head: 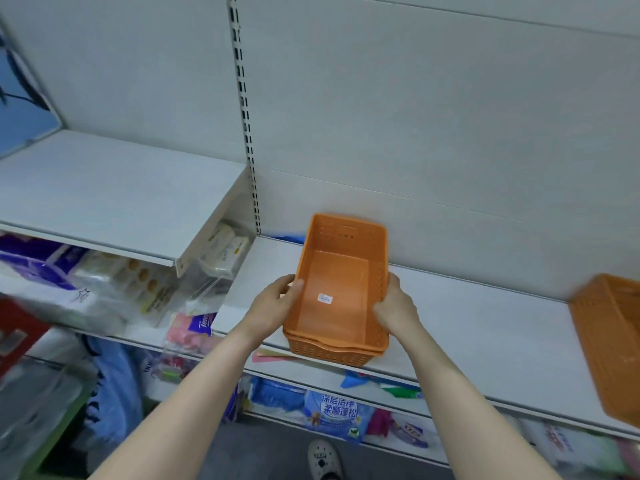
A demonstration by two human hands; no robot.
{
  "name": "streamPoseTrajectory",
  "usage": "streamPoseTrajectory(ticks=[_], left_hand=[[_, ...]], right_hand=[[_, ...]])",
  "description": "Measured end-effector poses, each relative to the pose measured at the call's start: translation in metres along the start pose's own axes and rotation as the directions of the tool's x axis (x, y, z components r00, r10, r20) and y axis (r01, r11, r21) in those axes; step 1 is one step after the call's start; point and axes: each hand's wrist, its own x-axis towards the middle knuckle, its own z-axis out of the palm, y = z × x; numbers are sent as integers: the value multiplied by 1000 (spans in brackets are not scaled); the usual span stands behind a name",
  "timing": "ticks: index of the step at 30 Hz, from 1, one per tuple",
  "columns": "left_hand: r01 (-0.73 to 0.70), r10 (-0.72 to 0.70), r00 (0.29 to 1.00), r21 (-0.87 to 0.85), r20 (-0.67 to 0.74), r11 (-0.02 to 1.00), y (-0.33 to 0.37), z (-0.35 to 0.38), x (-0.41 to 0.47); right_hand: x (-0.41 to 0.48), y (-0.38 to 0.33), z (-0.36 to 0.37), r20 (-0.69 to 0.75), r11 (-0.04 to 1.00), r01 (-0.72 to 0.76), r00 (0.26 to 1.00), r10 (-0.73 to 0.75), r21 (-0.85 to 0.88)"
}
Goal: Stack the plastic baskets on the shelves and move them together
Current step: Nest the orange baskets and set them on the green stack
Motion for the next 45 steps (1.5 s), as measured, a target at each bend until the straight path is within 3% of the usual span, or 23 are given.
streamPoseTrajectory(ticks=[4, 11, 16, 20, 26, 31, 33, 40, 45], left_hand=[[50, -48, 998, 49, -48, 998, 2, 9, 7], [-7, 6, 995, 13, 102, 1000, 36, 45, -10], [-104, 103, 971, -6, 214, 995, 77, 104, -32], [-179, 186, 933, -52, 309, 983, 117, 164, -47], [-325, 328, 845, -82, 422, 942, 176, 280, -40], [-212, 259, 873, -156, 414, 965, 204, 402, -25], [-148, 192, 884, -134, 426, 980, 206, 448, -19], [112, -71, 919, -86, 388, 990, 220, 536, -11], [177, -110, 896, -119, 429, 977, 224, 547, -12]], right_hand=[[-15, 10, -5, -42, 997, 31, 999, -28, 73], [-49, 66, -43, -173, 996, 74, 983, -65, 46], [-86, 122, -93, -294, 999, 7, 956, 7, 45], [-113, 169, -151, -443, 998, 52, 896, -29, 40], [-121, 246, -279, -631, 999, -25, 776, -7, -41], [-118, 313, -386, -755, 992, -93, 655, 1, -80], [-111, 337, -414, -769, 986, -139, 639, 20, -90], [-72, 385, -443, -629, 987, -147, 775, 69, -73], [-46, 387, -441, -521, 993, -98, 852, 48, -69]])
